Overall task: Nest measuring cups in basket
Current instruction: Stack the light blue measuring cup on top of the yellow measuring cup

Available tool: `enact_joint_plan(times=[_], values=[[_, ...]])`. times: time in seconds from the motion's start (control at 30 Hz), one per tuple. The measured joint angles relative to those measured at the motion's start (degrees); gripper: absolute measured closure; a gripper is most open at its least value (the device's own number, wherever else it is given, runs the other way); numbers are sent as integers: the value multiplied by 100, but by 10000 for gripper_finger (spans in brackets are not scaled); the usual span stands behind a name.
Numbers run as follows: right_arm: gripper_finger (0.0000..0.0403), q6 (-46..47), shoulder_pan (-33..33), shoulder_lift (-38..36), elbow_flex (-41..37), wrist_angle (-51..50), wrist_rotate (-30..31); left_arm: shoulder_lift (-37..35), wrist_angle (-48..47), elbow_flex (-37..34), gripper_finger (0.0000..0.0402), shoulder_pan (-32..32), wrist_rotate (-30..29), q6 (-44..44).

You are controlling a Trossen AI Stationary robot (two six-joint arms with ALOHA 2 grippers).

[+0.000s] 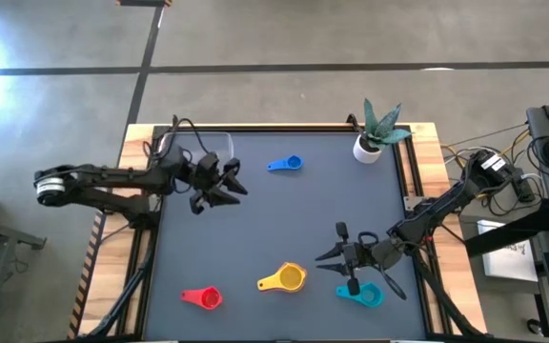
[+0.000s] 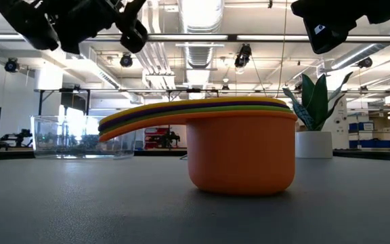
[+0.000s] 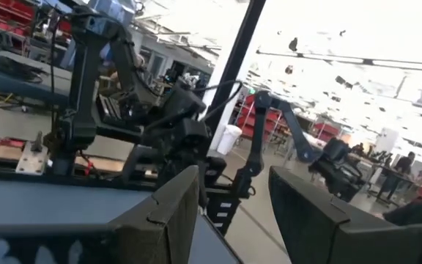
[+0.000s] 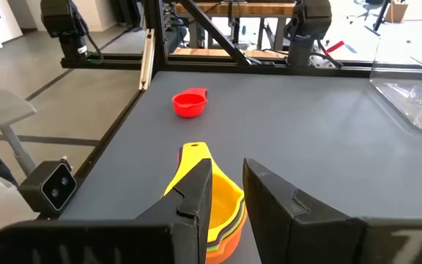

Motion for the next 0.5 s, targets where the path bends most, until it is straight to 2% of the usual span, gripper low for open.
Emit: enact_joint_plan(times=[0.33, 0.5], values=[[335, 76, 0, 0, 0, 1, 0, 406, -45, -452, 251, -890, -1051, 558], [335, 284, 0, -6, 0, -1, -1, 629, -41, -448, 251, -1130, -1192, 636]])
